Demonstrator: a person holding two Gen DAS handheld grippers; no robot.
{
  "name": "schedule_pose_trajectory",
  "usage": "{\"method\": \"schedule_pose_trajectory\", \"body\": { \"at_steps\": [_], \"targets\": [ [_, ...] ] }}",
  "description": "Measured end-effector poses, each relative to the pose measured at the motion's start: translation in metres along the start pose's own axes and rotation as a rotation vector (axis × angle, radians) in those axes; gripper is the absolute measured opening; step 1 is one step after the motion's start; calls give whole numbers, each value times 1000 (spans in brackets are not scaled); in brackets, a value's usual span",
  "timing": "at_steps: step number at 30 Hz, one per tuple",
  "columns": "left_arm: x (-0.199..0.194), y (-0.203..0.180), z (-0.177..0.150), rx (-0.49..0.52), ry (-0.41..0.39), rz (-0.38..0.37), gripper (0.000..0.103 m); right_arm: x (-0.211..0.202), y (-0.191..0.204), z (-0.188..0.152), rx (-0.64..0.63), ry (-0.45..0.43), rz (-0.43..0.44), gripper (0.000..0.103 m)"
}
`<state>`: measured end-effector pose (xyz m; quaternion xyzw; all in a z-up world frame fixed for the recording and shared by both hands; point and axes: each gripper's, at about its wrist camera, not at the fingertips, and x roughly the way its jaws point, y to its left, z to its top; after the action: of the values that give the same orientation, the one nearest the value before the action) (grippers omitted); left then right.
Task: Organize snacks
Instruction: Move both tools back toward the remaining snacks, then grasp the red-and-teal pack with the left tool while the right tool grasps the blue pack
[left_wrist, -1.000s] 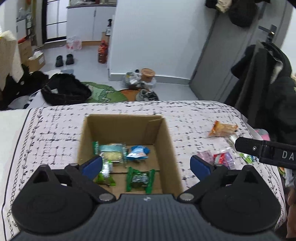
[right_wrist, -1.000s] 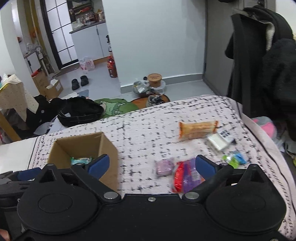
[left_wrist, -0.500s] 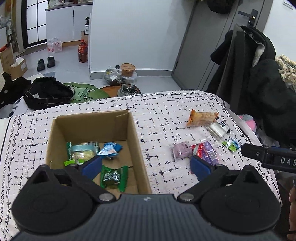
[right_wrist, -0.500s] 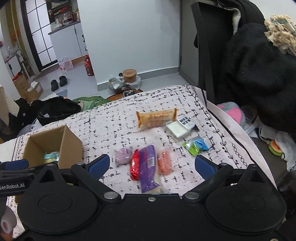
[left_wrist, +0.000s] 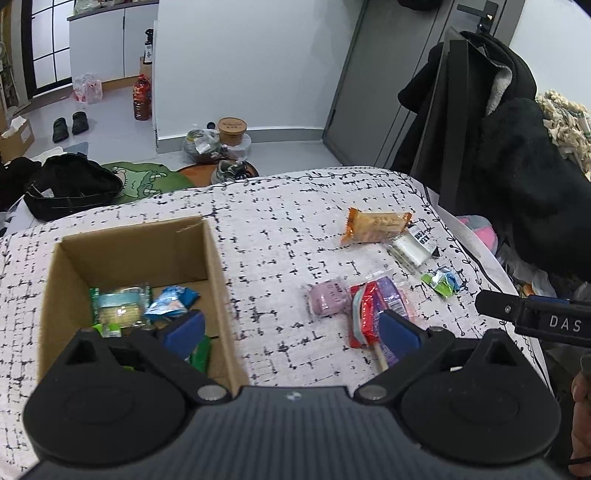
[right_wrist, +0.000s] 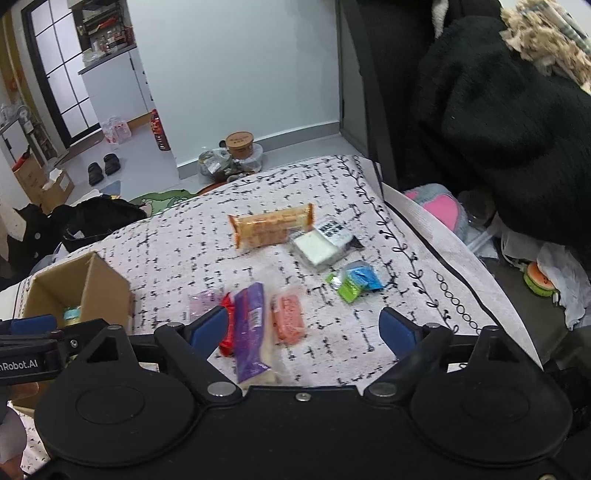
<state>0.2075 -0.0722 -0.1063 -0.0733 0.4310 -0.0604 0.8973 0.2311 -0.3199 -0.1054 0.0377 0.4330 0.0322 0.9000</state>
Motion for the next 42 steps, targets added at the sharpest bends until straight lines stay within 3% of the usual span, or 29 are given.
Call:
{"method": "schedule_pose_trajectory", "body": {
  "at_steps": [12, 18, 23, 35, 42],
  "targets": [
    [34, -24, 10, -5, 25, -6, 95, 25, -34, 7, 26, 27, 3, 77],
    [57, -36, 12, 7, 65, -20, 83, 42, -48, 10, 38, 49, 9, 69],
    [74, -39, 10, 7, 117, -27, 67, 59, -59, 12, 56, 68, 13, 64],
    [116, -46, 8, 0, 193, -60, 46, 95, -66, 19, 30, 112, 23, 54],
    [134, -54, 6, 27, 223, -52, 40, 114, -72, 24, 31, 115, 20, 52]
  ]
}}
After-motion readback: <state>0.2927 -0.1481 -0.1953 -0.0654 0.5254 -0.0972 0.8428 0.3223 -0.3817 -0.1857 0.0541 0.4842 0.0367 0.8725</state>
